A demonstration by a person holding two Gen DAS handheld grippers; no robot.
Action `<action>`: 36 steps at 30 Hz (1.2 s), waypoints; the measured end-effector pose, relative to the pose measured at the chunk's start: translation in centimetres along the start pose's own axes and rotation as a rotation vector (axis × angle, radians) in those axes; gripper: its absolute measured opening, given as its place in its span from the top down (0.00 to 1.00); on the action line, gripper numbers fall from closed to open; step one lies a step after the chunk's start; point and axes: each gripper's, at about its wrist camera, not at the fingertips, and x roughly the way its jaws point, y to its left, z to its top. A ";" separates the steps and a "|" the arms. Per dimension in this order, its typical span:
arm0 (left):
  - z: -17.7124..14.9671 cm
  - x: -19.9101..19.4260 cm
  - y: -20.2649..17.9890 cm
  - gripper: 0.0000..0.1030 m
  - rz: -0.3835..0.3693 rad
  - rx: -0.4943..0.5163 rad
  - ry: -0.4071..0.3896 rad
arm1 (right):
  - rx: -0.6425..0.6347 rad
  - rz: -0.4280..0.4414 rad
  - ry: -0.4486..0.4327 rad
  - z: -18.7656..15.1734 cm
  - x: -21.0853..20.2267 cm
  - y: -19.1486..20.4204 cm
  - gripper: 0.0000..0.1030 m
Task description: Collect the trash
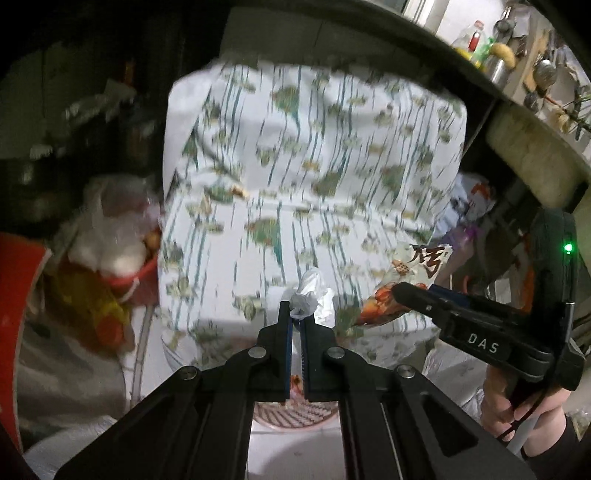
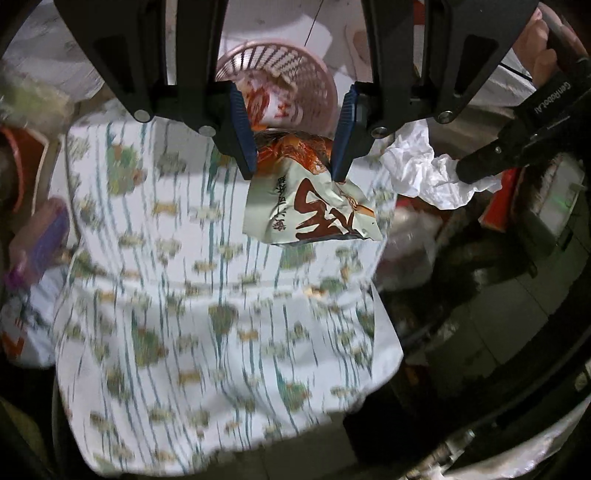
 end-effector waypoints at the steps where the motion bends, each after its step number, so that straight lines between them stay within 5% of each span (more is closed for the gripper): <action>1: -0.2 0.4 0.1 0.95 -0.006 -0.002 0.014 | 0.011 0.003 0.016 -0.4 0.7 -0.3 0.61; 14: -2.2 7.3 0.9 0.95 0.011 0.002 0.209 | 0.067 0.013 0.208 -4.4 7.8 -2.2 0.60; 25: -2.4 8.9 0.7 0.95 -0.009 0.003 0.248 | 0.085 0.004 0.253 -5.0 9.3 -2.7 0.55; 27: -2.2 8.8 0.9 0.83 -0.004 -0.008 0.247 | 0.089 0.002 0.258 -4.9 9.2 -2.8 0.43; 30: -1.8 8.2 1.5 0.57 0.011 -0.037 0.219 | 0.099 0.018 0.251 -4.6 9.0 -3.0 0.41; 36: -0.5 6.3 2.5 0.46 0.076 -0.048 0.129 | 0.106 -0.009 0.212 -4.1 8.3 -3.3 0.39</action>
